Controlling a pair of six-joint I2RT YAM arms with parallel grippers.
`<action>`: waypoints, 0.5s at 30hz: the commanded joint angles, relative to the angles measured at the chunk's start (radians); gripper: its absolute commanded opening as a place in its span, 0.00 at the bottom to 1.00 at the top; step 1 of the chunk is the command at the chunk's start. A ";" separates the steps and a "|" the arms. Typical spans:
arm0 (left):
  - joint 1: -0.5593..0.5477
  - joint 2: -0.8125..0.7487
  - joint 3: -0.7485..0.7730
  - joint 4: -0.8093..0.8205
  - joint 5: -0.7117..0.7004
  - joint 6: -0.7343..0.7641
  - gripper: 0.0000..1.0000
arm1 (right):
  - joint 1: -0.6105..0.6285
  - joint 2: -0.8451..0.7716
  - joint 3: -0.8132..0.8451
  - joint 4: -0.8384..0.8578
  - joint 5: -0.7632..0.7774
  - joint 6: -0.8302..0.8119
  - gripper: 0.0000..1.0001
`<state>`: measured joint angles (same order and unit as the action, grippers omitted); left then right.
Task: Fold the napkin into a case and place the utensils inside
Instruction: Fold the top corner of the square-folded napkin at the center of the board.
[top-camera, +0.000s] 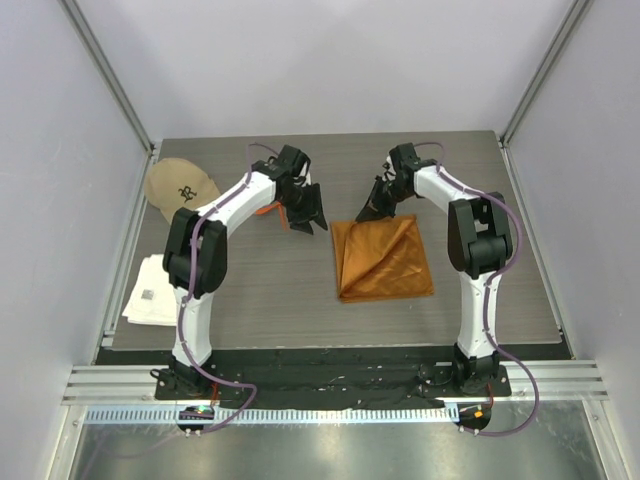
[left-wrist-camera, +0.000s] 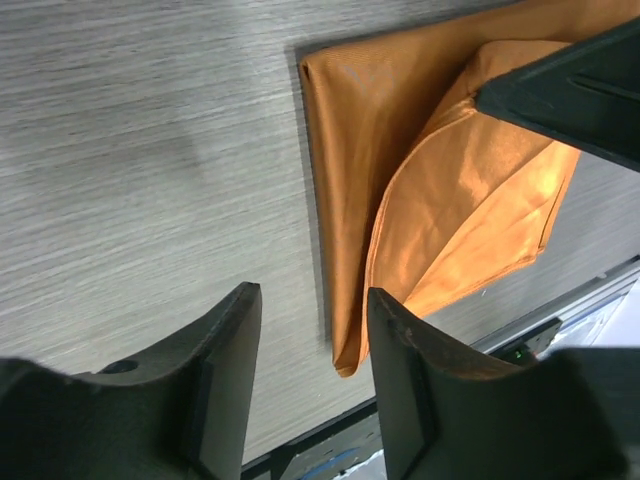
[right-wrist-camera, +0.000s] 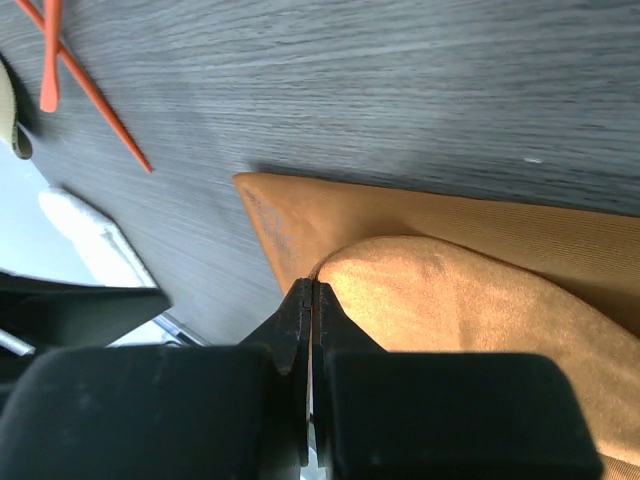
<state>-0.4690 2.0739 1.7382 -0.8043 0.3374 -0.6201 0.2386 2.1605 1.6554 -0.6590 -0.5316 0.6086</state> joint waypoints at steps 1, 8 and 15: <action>0.004 -0.006 -0.048 0.088 0.031 -0.049 0.45 | 0.013 0.001 0.047 0.009 -0.053 0.000 0.01; -0.006 -0.032 -0.155 0.146 0.064 -0.075 0.34 | 0.048 0.019 0.047 0.010 -0.073 -0.017 0.01; -0.077 -0.136 -0.318 0.224 0.166 -0.122 0.11 | 0.056 0.009 0.041 0.010 -0.076 -0.026 0.01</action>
<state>-0.4969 2.0609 1.4845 -0.6563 0.4152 -0.7029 0.2913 2.1811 1.6669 -0.6582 -0.5835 0.5968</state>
